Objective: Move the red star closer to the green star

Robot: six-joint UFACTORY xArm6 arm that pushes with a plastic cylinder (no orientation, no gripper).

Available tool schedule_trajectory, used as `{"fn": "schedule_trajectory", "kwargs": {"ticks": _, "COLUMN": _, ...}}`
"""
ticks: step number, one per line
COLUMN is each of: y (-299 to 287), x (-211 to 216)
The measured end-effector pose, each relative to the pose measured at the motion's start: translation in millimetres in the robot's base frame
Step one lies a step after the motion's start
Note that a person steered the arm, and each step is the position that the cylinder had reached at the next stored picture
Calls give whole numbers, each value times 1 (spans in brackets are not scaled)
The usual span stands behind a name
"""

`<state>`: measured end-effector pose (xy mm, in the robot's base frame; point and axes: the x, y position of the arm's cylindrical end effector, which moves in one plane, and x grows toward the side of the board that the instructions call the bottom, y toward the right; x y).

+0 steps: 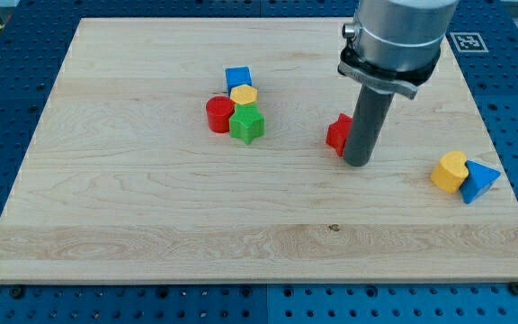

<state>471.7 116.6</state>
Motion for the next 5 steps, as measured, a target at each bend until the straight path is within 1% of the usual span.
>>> {"fn": "schedule_trajectory", "kwargs": {"ticks": 1, "y": 7, "x": -6}}
{"fn": "schedule_trajectory", "kwargs": {"ticks": 2, "y": 36, "x": -8}}
{"fn": "schedule_trajectory", "kwargs": {"ticks": 3, "y": 38, "x": -23}}
{"fn": "schedule_trajectory", "kwargs": {"ticks": 5, "y": -15, "x": -43}}
